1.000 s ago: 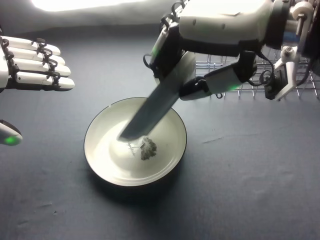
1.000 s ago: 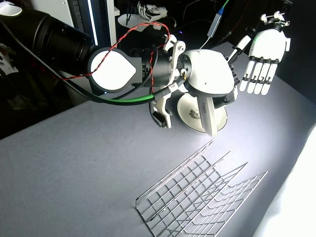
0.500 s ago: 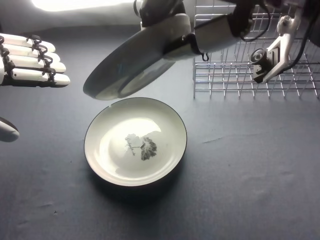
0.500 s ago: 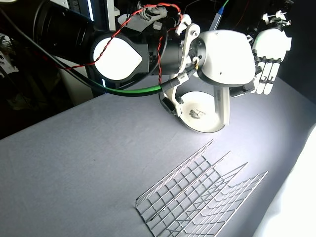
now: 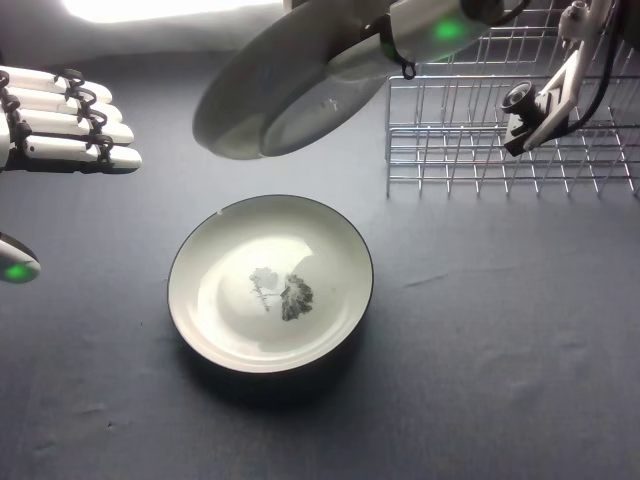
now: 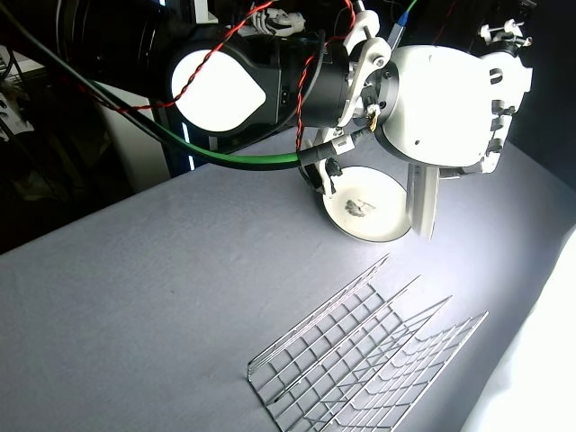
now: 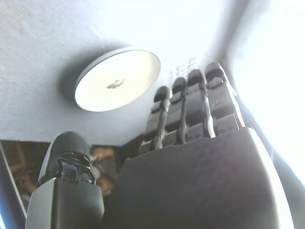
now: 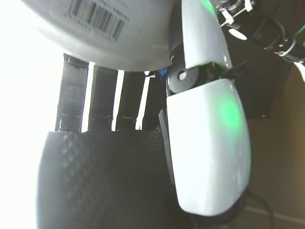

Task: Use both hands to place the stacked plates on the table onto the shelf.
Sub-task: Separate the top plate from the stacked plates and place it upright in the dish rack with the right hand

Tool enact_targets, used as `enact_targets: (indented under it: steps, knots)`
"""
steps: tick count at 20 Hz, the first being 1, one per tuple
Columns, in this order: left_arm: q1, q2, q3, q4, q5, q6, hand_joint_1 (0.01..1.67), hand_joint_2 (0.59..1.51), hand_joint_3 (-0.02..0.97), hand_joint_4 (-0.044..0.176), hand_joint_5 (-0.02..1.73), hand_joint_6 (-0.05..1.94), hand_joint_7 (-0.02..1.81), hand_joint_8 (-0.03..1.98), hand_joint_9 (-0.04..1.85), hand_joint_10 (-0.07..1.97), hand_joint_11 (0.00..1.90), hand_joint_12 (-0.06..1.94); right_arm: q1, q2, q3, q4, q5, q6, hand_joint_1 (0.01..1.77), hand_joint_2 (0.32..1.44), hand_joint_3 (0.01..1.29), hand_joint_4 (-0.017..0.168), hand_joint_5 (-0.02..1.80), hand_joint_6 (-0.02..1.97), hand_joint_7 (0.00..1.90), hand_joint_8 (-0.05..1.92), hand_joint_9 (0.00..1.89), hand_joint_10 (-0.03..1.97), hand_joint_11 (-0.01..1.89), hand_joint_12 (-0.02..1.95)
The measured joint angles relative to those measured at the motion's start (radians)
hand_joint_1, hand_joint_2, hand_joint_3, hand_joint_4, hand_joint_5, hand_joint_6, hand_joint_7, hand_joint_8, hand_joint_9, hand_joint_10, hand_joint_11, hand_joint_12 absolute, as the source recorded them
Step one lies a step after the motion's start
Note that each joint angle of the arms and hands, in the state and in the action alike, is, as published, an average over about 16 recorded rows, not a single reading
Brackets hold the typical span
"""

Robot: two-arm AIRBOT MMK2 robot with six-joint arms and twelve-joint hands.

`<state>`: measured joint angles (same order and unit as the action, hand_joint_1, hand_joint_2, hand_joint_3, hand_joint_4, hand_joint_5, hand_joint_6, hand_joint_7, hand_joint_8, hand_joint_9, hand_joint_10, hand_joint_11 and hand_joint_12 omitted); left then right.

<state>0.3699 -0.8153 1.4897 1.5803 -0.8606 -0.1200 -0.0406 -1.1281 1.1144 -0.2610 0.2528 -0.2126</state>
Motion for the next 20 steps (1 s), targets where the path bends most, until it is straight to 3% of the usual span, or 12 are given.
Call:
enact_targets:
  steps: [8,20]
  knots:
    - [0.000,-0.004,0.006,-0.003,-0.002,0.000,0.01,1.179,0.019,0.003,0.02,0.01,0.02,0.00,0.02,0.01,0.01,0.00,0.032,0.000,0.024,0.064,-0.084,0.002,1.36,0.98,0.01,-0.009,0.99,0.79,1.18,0.57,1.03,1.07,0.83,1.39]
    - [0.004,-0.007,0.014,-0.013,-0.004,0.000,0.01,1.179,0.020,0.003,0.02,0.01,0.02,0.00,0.02,0.01,0.01,0.00,0.069,0.000,0.065,0.140,-0.138,0.004,1.36,0.98,0.01,-0.009,1.00,0.78,1.17,0.64,1.04,1.01,0.81,1.44]
